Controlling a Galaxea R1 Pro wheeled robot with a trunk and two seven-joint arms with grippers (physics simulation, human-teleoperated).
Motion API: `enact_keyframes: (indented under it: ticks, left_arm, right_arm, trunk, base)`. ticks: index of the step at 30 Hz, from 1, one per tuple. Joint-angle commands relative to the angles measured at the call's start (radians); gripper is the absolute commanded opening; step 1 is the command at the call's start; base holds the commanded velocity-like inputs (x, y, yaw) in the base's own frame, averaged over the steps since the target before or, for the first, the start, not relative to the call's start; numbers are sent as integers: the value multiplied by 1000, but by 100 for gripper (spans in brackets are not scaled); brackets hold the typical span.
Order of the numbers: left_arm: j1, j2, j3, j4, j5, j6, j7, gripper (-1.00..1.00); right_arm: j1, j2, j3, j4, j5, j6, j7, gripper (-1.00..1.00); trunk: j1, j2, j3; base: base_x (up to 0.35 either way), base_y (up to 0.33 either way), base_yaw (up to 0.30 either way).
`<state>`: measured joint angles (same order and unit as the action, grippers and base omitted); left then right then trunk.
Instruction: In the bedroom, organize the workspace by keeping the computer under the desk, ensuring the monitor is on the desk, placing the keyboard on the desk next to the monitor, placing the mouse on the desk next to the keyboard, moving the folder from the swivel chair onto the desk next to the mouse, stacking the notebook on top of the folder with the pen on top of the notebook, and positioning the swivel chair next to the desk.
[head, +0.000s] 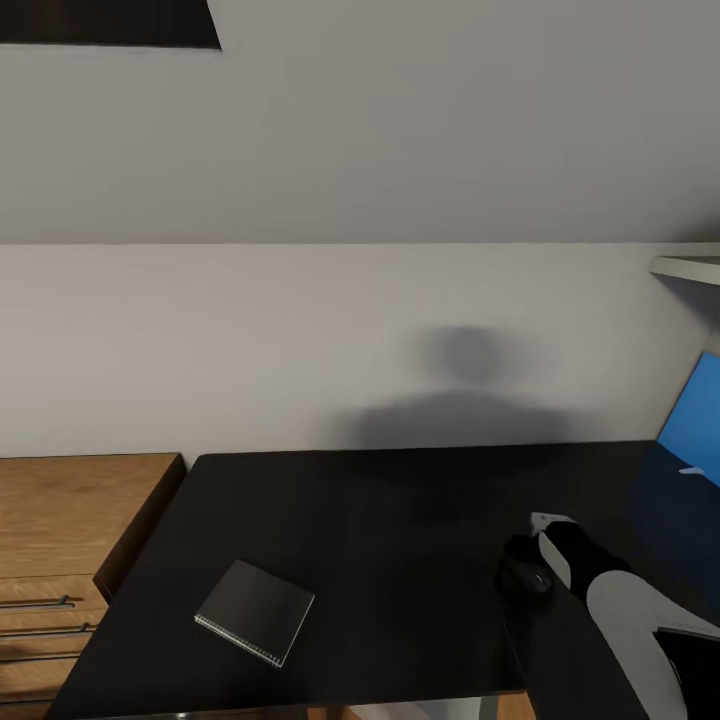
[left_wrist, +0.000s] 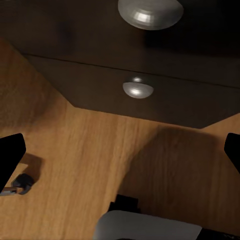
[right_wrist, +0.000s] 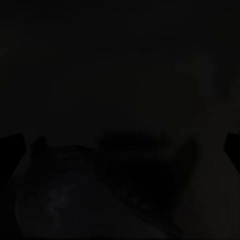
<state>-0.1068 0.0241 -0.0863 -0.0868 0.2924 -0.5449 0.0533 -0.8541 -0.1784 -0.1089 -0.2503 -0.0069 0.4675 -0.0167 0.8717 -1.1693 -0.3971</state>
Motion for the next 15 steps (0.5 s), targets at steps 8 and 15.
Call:
enact_keyframes:
  ticks: [8,15]
  left_arm:
    - [-1,11,-9,1,4,-3,5,100]
    - [-1,11,-9,1,4,-3,5,100]
  right_arm:
    - [0,0,-6,0,37,5,58,100]
    - [0,0,-6,0,43,1,78,100]
  trunk:
    - [0,-1,-1]
    - [0,-1,-1]
  base:
    - [0,0,0]
    - [-77,0,0]
